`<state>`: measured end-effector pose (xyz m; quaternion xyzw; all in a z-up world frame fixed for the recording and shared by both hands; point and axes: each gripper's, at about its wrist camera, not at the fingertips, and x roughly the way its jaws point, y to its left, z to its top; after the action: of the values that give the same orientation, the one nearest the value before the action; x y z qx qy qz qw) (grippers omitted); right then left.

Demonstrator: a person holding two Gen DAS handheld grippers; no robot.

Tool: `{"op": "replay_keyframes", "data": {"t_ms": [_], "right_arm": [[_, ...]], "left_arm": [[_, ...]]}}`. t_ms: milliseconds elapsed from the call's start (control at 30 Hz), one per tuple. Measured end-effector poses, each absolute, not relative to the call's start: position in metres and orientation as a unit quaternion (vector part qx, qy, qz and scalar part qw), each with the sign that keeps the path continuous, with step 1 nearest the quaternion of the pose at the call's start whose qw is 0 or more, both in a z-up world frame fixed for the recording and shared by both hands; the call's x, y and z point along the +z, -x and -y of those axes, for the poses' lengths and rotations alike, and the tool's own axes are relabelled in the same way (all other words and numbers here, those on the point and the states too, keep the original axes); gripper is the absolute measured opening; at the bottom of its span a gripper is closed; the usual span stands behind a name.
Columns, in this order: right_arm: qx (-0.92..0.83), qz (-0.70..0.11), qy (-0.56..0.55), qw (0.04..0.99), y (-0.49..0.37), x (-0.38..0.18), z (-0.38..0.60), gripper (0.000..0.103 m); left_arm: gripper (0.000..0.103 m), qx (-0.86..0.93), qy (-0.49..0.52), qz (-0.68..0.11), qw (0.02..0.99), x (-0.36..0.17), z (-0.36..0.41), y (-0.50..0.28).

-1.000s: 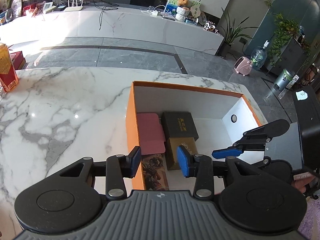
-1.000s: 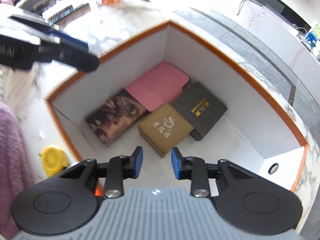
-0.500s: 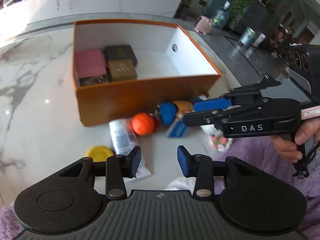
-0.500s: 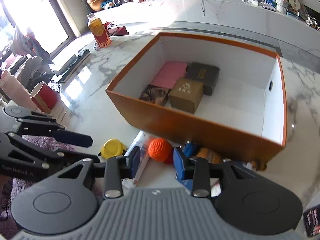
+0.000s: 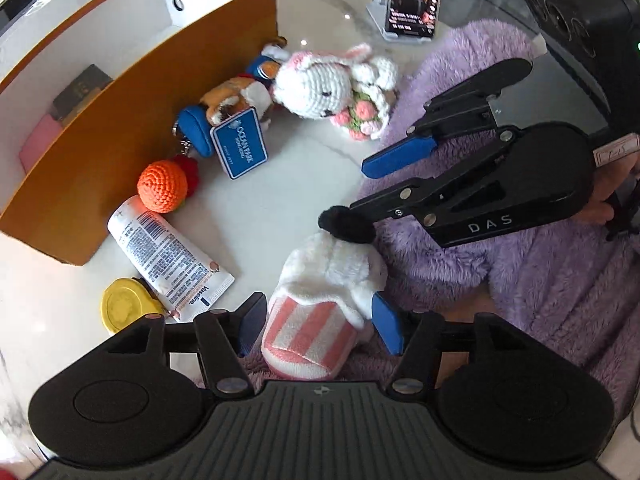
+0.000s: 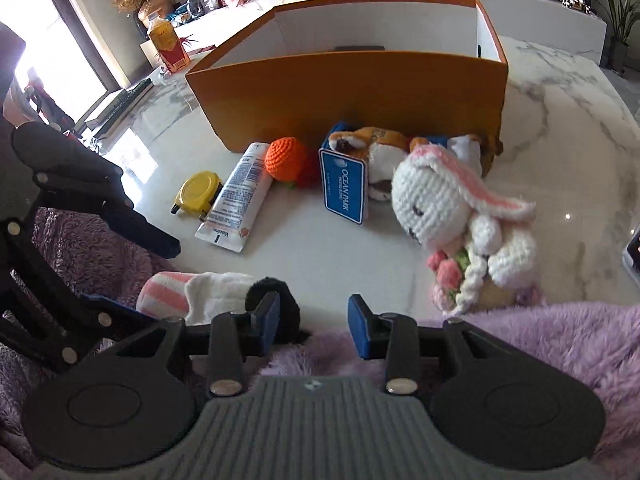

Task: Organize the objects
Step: 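Grasp the white dog plush in striped cup with the left tool while the right tool approaches the bunny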

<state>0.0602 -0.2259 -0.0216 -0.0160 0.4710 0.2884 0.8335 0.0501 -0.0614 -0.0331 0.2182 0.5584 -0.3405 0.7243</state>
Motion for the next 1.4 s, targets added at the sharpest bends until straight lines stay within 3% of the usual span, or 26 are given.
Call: {"op": "replay_keyframes", "data": {"t_ms": [567, 867, 1033, 1200, 1400], "right_arm": [[0.297, -0.455, 0.013, 0.84, -0.057, -0.039, 0.23, 0.042], [0.295, -0.449, 0.007, 0.843, -0.053, -0.034, 0.236, 0.042], [0.282, -0.437, 0.005, 0.854, -0.053, -0.019, 0.246, 0.047], [0.239, -0.394, 0.083, 0.884, -0.055, 0.002, 0.252, 0.056], [0.203, -0.383, 0.187, 0.882, -0.075, 0.006, 0.259, 0.057]], "left_arm": [[0.079, -0.313, -0.302, -0.615, 0.658, -0.074, 0.101, -0.057], [0.067, -0.282, -0.29, -0.598, 0.692, -0.067, 0.098, -0.043], [0.065, -0.261, -0.225, -0.588, 0.732, -0.052, 0.083, -0.046], [0.065, -0.246, -0.131, -0.556, 0.783, -0.025, 0.063, -0.056], [0.065, -0.199, -0.014, -0.517, 0.832, -0.001, 0.05, -0.079]]}}
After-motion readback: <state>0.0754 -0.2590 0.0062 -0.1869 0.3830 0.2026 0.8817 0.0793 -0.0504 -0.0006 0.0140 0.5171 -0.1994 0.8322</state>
